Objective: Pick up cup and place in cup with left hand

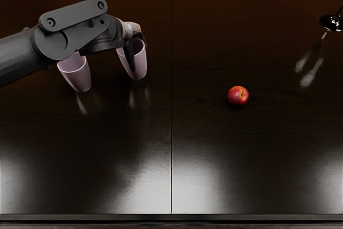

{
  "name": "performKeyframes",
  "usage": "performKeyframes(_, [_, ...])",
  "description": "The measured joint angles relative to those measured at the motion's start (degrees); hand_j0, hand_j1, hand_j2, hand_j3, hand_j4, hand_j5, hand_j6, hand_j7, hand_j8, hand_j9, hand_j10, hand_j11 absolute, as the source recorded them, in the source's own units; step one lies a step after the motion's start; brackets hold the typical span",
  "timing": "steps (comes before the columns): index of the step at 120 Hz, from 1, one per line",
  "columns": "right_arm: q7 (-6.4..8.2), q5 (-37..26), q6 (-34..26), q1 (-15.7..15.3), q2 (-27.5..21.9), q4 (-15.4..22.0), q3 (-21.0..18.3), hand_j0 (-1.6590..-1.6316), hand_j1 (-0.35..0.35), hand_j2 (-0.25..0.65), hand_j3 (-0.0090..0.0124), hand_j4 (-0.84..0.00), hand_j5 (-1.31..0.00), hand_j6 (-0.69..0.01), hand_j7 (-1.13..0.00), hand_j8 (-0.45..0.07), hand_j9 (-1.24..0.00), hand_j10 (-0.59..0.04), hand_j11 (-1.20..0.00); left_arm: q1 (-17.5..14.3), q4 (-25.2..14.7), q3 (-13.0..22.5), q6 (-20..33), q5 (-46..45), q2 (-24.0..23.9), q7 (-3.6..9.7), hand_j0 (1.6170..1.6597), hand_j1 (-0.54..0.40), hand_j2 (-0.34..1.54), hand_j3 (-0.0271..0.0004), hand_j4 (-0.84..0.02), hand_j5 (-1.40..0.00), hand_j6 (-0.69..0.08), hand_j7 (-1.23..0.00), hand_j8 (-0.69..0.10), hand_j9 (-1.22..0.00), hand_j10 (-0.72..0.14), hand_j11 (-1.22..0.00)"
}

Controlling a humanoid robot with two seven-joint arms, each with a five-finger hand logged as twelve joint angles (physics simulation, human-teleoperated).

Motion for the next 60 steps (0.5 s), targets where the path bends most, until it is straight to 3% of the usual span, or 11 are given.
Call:
performKeyframes(25, [0.00,-0.01,0.00,0.07,0.00,0.00,-0.01,-1.6581,-0.349,0.000,0.0000,-0.001,0.00,-0.001,0.00,-0.001,0.00,0.000,0.00,-3.32,-0.32,-0.03,-2.55,-1.67,3.72,-0.02,1.6534,-0.178,0.16,0.0001,-0.434,-0.72,-0.213,-0.71,-0.179,-0.71,-0.333,-0.69])
performKeyframes(60, [0.00,-0.08,0.00,0.23,0.00,0.01,-0.01,-1.6581,-0.349,0.000,0.0000,0.000,0.00,-0.001,0.00,-0.001,0.00,0.000,0.00,-6.32,-5.55,0.04,-5.51,-4.35,10.83,0.00,1.6540,-0.189,0.18,0.0001,-0.430,-0.73,-0.197,-0.73,-0.150,-0.74,-0.310,-0.71])
